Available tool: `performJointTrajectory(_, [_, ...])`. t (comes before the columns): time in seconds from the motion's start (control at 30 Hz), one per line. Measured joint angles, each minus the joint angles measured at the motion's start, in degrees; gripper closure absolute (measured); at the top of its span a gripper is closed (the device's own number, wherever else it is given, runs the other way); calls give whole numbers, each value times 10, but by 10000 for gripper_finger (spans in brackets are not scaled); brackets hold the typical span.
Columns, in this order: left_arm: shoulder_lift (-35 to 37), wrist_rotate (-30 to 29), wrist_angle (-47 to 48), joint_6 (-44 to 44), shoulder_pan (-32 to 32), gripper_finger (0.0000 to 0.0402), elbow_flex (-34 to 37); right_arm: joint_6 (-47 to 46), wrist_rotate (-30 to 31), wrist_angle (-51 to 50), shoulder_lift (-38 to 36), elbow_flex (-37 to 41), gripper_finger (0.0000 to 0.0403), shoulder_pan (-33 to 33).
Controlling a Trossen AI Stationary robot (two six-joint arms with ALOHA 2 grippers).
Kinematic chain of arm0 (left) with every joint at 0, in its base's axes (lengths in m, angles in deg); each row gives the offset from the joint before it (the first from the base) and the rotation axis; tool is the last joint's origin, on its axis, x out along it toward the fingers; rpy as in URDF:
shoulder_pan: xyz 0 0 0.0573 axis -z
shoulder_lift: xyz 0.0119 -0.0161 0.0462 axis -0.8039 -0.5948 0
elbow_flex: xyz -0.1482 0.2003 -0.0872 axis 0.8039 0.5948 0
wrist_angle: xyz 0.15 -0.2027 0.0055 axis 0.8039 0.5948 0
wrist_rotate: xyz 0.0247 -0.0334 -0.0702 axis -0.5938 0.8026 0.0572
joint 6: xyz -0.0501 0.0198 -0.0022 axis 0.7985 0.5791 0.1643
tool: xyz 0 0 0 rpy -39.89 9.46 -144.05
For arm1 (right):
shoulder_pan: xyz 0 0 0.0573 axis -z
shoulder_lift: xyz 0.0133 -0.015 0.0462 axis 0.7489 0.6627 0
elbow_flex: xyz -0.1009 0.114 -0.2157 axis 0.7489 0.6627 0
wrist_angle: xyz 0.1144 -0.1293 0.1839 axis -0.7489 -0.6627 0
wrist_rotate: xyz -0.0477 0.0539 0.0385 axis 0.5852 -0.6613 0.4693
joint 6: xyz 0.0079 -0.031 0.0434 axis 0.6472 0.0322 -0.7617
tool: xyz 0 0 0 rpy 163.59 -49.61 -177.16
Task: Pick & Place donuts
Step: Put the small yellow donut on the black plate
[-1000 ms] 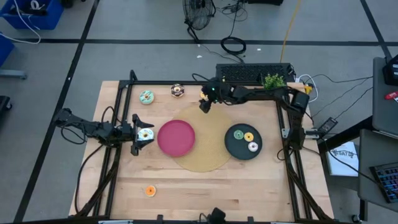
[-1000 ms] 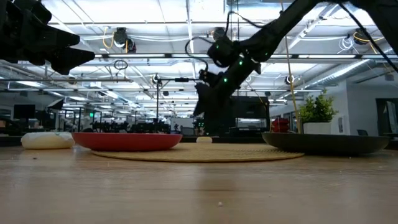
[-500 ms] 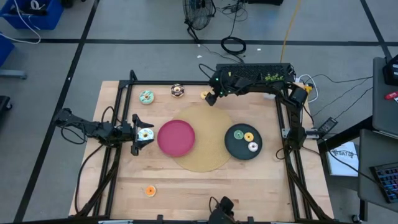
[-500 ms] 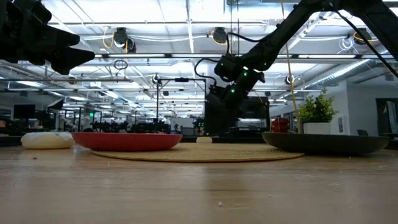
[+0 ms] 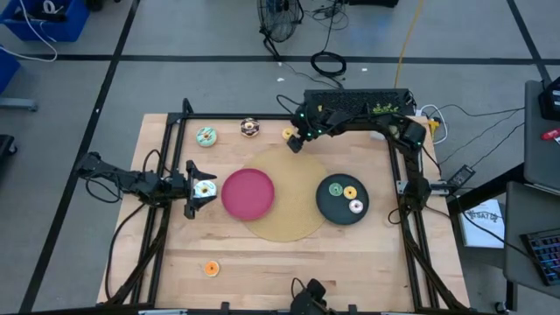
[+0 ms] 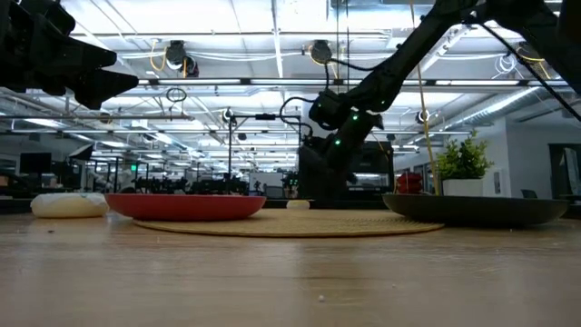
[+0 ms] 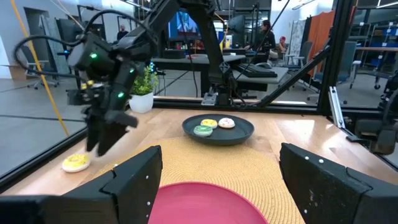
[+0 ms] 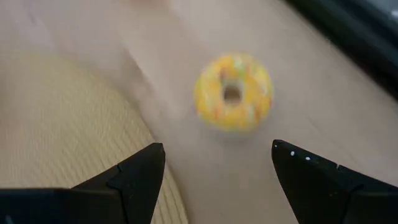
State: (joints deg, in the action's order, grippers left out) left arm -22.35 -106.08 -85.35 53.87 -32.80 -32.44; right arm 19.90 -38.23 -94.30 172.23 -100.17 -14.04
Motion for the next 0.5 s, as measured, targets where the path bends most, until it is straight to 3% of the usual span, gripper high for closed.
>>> performJointTrajectory(0.17, [0, 0, 0, 0, 0, 82, 0, -15, -14, -7, 43, -37, 122, -2])
performJointTrajectory(0.5, [0, 0, 0, 0, 0, 82, 0, -25, 3, 6, 52, -53, 122, -11])
